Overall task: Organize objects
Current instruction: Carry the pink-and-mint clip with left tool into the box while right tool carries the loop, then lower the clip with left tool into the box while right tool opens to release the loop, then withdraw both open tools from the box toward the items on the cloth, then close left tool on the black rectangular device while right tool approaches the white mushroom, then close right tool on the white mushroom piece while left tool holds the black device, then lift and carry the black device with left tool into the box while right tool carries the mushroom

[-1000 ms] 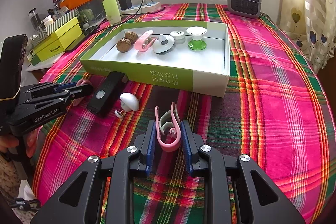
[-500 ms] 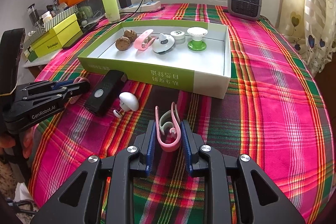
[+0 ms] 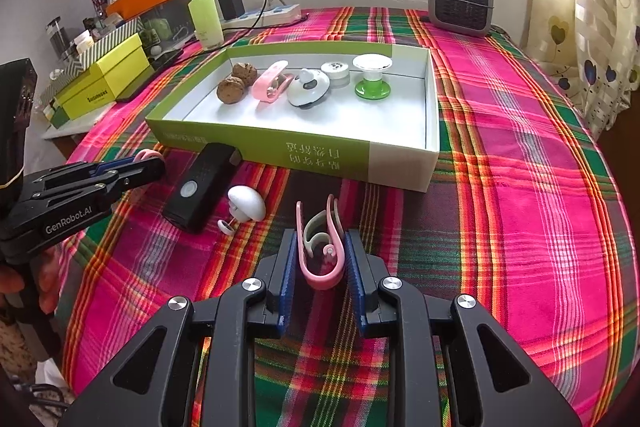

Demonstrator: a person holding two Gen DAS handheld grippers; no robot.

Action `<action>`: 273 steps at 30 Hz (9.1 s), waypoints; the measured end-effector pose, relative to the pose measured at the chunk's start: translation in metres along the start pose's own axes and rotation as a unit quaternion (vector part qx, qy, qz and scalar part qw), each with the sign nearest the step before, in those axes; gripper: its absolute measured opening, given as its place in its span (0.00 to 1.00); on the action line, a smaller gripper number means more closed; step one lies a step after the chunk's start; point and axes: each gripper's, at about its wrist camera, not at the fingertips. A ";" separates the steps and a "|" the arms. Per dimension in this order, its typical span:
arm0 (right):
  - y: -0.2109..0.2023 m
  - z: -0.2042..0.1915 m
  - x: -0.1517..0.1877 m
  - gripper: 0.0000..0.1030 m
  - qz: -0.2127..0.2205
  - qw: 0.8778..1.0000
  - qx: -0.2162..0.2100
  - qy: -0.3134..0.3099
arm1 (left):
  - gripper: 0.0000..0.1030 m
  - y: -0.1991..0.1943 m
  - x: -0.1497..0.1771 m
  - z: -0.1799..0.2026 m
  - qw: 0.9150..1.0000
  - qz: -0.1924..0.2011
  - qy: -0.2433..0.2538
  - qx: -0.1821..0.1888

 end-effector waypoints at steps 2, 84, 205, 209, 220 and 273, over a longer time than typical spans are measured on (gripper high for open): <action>-0.001 0.002 0.000 0.24 0.001 1.000 -0.005 0.002 | 0.16 -0.003 -0.002 0.002 1.000 0.003 0.000 0.000; 0.078 0.015 -0.104 0.24 -0.002 0.999 0.043 -0.007 | 0.16 0.086 -0.090 -0.013 0.999 -0.041 -0.010 -0.004; -0.002 -0.029 -0.018 0.34 0.021 0.999 -0.023 0.010 | 0.25 0.018 -0.002 0.008 0.999 -0.025 -0.040 0.018; -0.001 -0.039 -0.016 0.34 0.018 0.999 -0.030 0.001 | 0.25 0.015 0.000 0.003 0.999 -0.021 -0.045 0.019; 0.007 -0.051 -0.015 0.34 0.007 1.000 -0.027 -0.009 | 0.26 0.013 0.002 -0.002 0.998 -0.015 -0.048 0.029; -0.001 -0.048 -0.014 0.24 0.020 0.999 -0.036 0.003 | 0.25 0.000 0.002 0.008 0.999 -0.010 -0.030 0.023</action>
Point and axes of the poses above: each gripper's, at about its wrist camera, not at the fingertips, and y roughly the way its jaws point, z to its right, x to its underside, and after that the axes turned 14 degrees about x, right-handed
